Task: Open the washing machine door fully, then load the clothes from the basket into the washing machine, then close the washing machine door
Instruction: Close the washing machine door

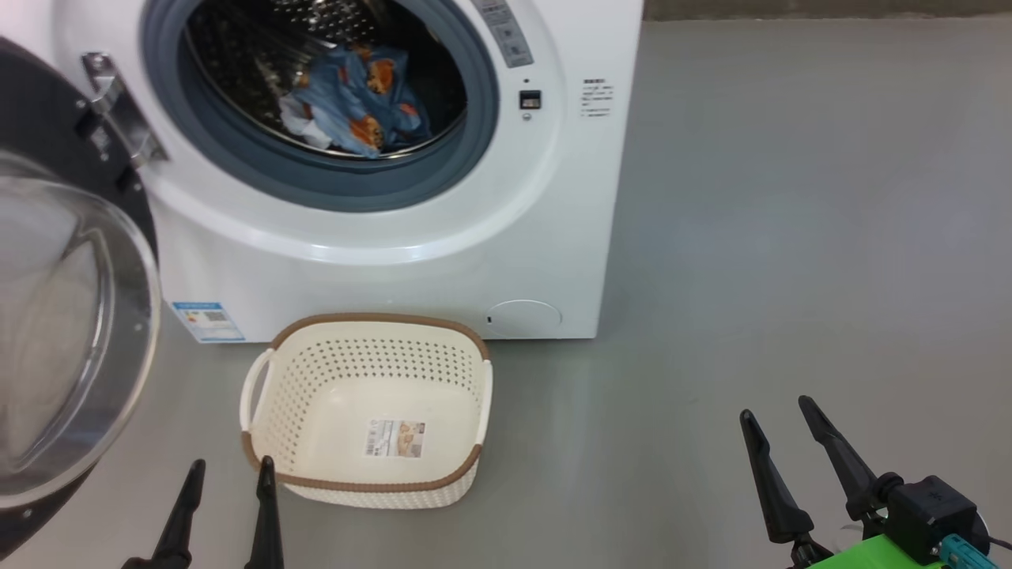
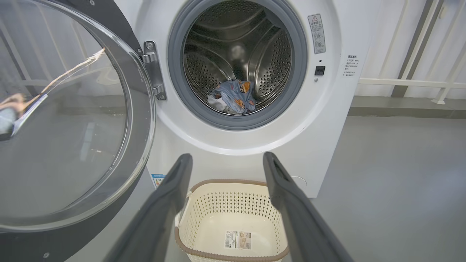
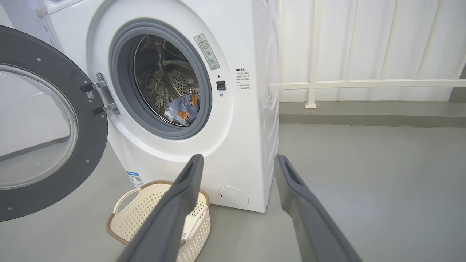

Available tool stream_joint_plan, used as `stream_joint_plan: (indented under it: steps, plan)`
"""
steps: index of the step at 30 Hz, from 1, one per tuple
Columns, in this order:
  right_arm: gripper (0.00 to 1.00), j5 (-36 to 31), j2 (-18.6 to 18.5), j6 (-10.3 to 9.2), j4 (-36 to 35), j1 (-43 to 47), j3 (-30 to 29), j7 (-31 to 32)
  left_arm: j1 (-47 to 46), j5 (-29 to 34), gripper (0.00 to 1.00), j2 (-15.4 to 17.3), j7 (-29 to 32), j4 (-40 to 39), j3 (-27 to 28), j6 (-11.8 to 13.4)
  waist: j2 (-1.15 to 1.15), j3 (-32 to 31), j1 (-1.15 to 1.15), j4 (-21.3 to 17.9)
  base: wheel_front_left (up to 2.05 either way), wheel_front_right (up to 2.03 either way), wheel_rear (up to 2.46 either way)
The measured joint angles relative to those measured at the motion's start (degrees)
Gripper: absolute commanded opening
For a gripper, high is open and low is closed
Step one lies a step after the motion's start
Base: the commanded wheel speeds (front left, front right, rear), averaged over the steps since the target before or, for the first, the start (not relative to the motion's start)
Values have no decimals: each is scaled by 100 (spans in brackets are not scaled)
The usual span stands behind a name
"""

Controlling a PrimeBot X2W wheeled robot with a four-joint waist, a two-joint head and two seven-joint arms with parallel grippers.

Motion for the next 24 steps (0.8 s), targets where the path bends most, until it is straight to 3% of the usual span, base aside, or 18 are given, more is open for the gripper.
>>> stream_joint_plan:
  steps: [24]
  plan:
    - [100,0,-156,0,-118,-11,138,136,0,237,100,-363,0,-22,216,-187,0,116,0,1585,0,0,0]
